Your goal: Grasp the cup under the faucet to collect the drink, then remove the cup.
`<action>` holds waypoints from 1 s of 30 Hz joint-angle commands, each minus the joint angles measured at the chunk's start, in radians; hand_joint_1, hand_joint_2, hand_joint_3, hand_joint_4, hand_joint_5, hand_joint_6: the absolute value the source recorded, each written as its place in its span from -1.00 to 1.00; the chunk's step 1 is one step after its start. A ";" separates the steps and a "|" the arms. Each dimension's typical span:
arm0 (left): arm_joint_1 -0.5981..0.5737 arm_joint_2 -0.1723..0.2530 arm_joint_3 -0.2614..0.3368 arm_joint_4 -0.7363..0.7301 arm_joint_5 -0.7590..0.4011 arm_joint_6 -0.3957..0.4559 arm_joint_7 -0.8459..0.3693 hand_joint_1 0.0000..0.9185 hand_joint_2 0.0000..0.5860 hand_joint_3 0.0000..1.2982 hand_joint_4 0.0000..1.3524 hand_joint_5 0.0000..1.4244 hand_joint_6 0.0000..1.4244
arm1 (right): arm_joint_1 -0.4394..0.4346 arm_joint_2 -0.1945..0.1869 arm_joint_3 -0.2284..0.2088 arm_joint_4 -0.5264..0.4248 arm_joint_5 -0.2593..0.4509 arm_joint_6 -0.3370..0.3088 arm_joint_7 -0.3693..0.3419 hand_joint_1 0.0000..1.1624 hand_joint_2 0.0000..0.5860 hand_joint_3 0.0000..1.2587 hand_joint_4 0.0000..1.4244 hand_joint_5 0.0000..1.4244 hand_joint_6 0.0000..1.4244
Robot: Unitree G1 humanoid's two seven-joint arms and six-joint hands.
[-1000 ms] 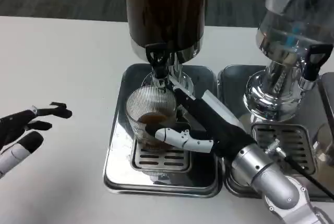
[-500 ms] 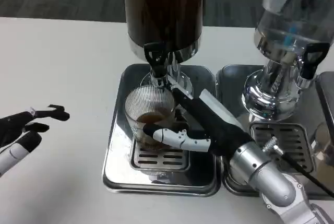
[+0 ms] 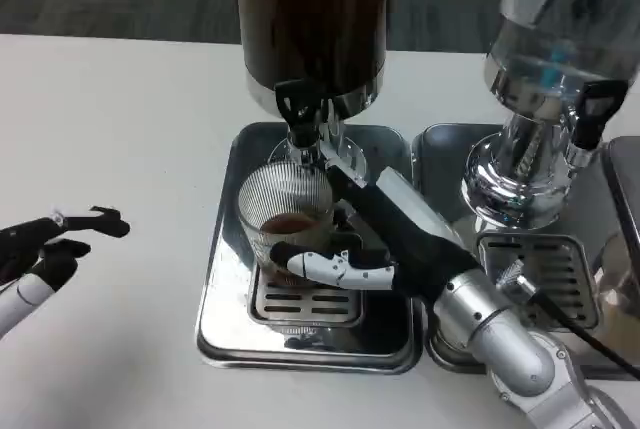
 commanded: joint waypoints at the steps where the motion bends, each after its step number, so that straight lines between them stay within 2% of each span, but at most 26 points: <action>1: 0.012 0.013 0.012 -0.014 -0.006 0.012 0.012 -1.00 -0.44 -0.40 -0.68 -0.78 -0.60 | 0.004 0.009 0.014 0.014 -0.013 0.034 0.003 0.03 -0.36 -1.00 -1.00 -0.95 -0.84; 5: 0.012 0.015 0.014 -0.012 -0.004 0.011 0.013 -1.00 -0.44 -0.39 -0.67 -0.78 -0.59 | 0.017 0.017 0.023 0.000 -0.043 0.044 -0.043 0.06 -0.37 -1.00 -0.99 -0.83 -0.70; 9: 0.011 0.017 0.016 -0.009 -0.005 0.011 0.014 -1.00 -0.43 -0.39 -0.67 -0.78 -0.59 | 0.024 0.025 0.023 -0.007 -0.056 0.042 -0.083 0.06 -0.37 -1.00 -0.88 -0.74 -0.62; 13: 0.014 0.018 0.018 -0.009 -0.005 0.009 0.014 -1.00 -0.44 -0.39 -0.66 -0.78 -0.59 | 0.017 0.023 0.031 -0.006 -0.067 0.045 -0.085 0.06 -0.37 -0.94 -0.79 -0.65 -0.55; 19: 0.014 0.019 0.023 -0.005 -0.004 0.007 0.012 -1.00 -0.44 -0.39 -0.66 -0.78 -0.59 | 0.028 0.025 0.037 -0.012 -0.087 0.043 -0.115 0.06 -0.37 -0.89 -0.75 -0.61 -0.51; 23: 0.009 0.021 0.023 0.003 -0.001 0.006 0.012 -1.00 -0.45 -0.39 -0.66 -0.78 -0.59 | 0.041 0.026 0.041 -0.020 -0.109 0.044 -0.156 0.07 -0.34 -0.79 -0.71 -0.57 -0.49; 30: 0.007 0.024 0.027 0.007 -0.002 0.005 0.010 -1.00 -0.48 -0.40 -0.66 -0.78 -0.59 | 0.045 0.034 0.044 -0.016 -0.115 0.041 -0.185 0.08 -0.32 -0.68 -0.64 -0.51 -0.45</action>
